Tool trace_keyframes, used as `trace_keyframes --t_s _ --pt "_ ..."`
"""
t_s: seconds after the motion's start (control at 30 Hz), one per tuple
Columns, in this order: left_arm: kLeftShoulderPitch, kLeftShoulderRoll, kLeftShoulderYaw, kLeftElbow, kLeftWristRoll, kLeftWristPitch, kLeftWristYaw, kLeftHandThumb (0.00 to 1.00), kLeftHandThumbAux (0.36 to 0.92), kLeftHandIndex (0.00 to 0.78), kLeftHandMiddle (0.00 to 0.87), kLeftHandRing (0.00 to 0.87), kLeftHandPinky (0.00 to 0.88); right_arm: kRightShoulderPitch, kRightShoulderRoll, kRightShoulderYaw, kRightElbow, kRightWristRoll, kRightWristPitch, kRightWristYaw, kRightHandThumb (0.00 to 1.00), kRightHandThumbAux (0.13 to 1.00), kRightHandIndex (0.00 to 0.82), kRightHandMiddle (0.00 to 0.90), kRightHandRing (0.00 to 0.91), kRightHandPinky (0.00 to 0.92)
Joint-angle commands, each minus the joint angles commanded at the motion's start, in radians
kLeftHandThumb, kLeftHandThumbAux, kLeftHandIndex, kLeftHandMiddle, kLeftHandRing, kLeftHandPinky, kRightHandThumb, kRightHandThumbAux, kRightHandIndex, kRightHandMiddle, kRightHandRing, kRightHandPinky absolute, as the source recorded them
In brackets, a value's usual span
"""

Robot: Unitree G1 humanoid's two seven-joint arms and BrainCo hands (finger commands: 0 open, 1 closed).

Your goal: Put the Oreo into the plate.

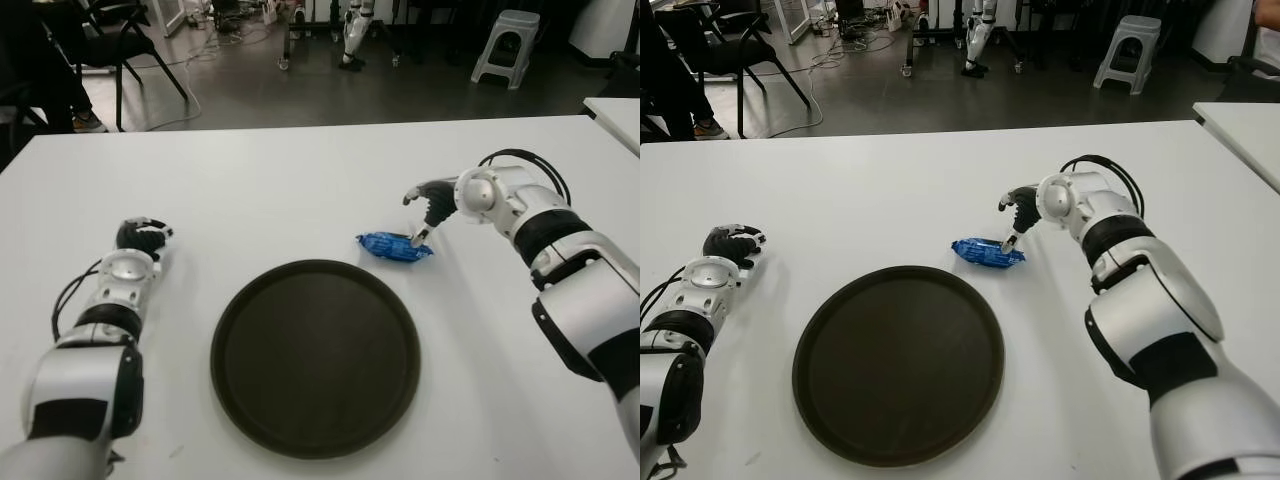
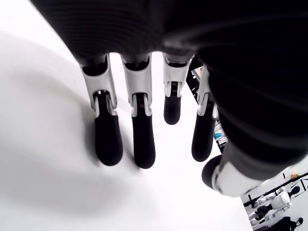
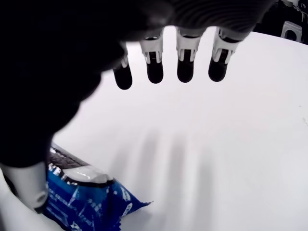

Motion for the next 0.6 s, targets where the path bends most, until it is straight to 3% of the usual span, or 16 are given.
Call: trace_keyframes --t_s 0.6 --pt "-0.002 0.001 0.001 0.0 -0.003 0.007 -0.01 0.67 0.728 0.397 0.12 0.149 0.195 -0.01 0.027 0.004 0.005 -0.011 0.021 0.052 0.0 0.682 0.0 0.003 0.0 0.0"
